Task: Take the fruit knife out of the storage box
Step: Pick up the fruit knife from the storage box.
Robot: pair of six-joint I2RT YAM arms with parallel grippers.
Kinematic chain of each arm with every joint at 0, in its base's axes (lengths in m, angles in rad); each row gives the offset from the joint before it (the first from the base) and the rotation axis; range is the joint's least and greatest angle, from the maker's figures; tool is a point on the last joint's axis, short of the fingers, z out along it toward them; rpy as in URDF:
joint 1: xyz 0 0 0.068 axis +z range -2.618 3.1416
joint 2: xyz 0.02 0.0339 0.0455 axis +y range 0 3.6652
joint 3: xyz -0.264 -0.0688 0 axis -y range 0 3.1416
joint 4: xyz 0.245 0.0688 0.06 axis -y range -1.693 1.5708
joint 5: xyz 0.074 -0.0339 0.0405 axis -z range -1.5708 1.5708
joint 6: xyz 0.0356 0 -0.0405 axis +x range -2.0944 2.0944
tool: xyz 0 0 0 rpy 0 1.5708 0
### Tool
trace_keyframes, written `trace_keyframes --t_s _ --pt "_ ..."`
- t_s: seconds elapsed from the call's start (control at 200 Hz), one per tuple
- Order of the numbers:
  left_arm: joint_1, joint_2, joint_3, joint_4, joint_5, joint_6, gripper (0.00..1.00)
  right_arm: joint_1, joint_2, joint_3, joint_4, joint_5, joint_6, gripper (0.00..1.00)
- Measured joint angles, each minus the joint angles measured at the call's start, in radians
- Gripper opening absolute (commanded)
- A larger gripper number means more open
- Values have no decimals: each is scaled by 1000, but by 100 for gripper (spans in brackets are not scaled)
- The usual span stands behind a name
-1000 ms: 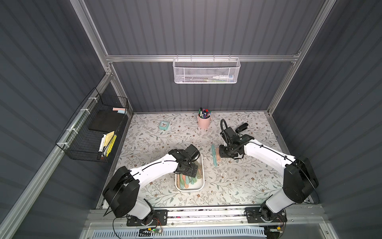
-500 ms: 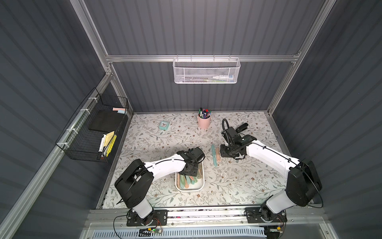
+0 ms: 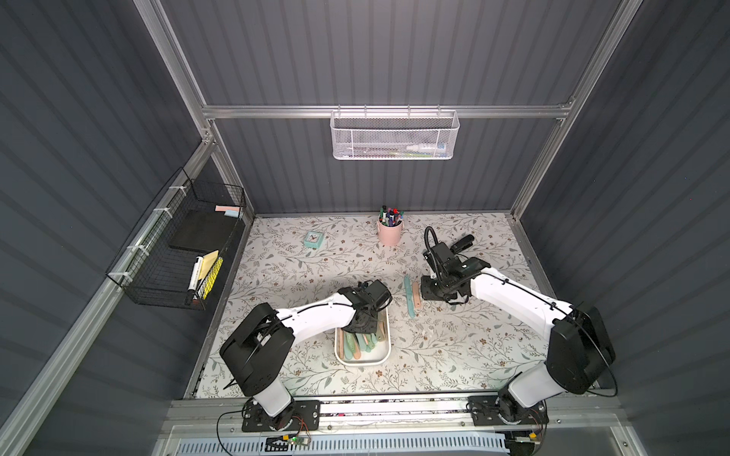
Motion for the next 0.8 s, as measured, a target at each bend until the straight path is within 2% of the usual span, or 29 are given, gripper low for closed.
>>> trace_keyframes --t_s 0.325,0.62,0.801 --pt "0 0 0 -1 3 -4 13 0 0 0 0 -2 0 36" --pt "-2 -10 0 -24 11 -7 11 0 0 0 0 -4 0 37" --pt "-2 -62 0 -45 11 -1 12 1 1 0 1 -5 1 37"
